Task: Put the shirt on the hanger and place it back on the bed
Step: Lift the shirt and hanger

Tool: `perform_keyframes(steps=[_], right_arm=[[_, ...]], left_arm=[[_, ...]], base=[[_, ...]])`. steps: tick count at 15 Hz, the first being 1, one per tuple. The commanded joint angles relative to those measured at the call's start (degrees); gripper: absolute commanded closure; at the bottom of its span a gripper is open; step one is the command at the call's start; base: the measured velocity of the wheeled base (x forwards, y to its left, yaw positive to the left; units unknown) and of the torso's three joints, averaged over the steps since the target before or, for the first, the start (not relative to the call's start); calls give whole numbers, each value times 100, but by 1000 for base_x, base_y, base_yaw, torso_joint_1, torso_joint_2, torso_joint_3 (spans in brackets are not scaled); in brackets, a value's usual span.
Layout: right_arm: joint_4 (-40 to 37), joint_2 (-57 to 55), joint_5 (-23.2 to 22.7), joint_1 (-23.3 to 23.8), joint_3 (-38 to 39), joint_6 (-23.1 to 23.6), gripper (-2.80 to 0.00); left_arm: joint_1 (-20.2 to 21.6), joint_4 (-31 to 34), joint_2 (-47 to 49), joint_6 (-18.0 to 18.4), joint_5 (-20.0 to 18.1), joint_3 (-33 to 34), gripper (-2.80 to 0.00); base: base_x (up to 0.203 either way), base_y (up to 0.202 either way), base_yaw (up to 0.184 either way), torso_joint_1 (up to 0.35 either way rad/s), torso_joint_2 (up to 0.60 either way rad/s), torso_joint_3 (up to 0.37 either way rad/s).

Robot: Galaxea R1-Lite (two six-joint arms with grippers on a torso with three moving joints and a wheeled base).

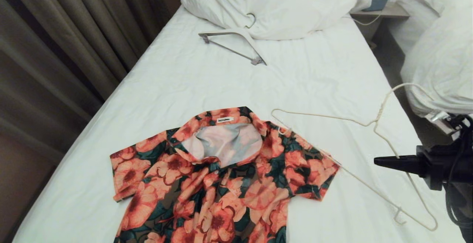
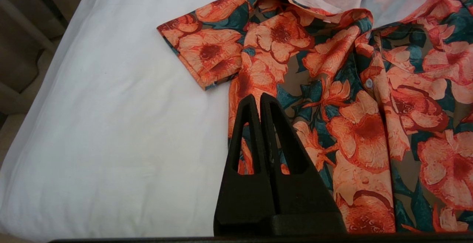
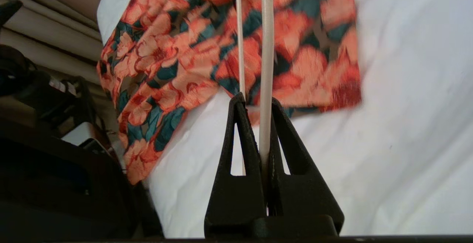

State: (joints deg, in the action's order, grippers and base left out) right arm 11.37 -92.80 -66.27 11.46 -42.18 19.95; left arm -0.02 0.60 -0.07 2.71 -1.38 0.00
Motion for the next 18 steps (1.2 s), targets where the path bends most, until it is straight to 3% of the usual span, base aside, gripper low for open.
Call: perform_keyframes(steps=[1,6,12,18], right_arm=[[29,631,-43,-1,31,44,0],[67,893,-138,-115,-10,324,0],[270,872,-221,-1133,57,483,0],[321,650,-185,-1508,-104,662,0]], left_arm=[[2,2,7,2,6,9,0],[2,2,7,2,-3,9,0],[0,3,7,59,-18,9,0],[-4,0,7,32,-25,0,0]], base=[[0,0,0,0,0,0],[0,0,0,0,0,0],[0,0,0,0,0,0],[0,0,0,0,0,0]])
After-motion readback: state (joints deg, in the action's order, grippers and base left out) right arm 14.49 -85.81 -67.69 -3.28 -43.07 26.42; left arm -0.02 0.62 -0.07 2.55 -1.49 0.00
